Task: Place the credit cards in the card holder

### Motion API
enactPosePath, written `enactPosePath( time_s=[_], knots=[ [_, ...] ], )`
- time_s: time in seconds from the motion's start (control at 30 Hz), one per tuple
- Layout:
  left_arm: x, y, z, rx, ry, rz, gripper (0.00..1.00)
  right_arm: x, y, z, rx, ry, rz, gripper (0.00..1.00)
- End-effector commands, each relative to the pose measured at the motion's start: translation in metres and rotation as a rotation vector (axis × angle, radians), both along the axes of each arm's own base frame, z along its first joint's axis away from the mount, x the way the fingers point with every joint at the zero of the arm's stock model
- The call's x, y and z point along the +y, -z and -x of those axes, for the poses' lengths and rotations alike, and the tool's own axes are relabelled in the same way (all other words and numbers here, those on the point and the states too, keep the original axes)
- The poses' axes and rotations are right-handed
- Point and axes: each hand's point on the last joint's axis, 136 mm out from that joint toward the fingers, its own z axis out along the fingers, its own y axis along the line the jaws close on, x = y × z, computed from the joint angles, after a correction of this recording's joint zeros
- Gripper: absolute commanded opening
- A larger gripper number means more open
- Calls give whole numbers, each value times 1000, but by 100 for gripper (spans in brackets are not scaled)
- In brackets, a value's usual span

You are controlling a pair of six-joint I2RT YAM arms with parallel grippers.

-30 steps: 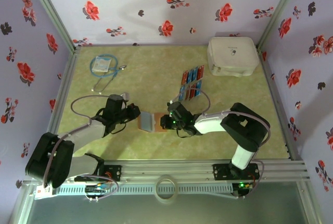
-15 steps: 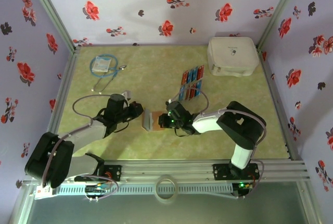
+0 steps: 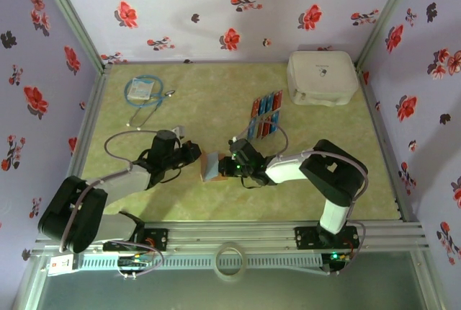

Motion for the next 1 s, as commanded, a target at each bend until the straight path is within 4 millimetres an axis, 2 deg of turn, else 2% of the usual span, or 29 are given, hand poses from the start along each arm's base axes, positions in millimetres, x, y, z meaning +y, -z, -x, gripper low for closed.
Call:
enactPosePath(
  time_s=[0.0,0.07,0.3,0.47,0.67,0.8,0.9,0.97],
  knots=[
    [12,5,3,-2,7,-98,0,-22,17,6,62,10,110,18],
    [18,6,1,-2,-1,-111,0,-23,0,-1,33,12,106,29],
    [31,9,-8,5,-15,-152,0,-35,-55,-17,-83,44,121,31],
    [29,12,-13,13,-2,-172,0,-25,-68,-18,-89,12,100,29],
    [29,11,-17,15,35,-230,2,2,-56,-15,-62,-51,78,26],
    [33,10,-19,20,69,-297,29,4,-33,-17,-40,-49,102,23],
    [38,12,-17,38,82,-354,37,-4,-15,-18,-20,-31,136,21],
    [45,17,-14,60,79,-401,39,-8,-7,-16,-7,-19,137,21]
  ],
)
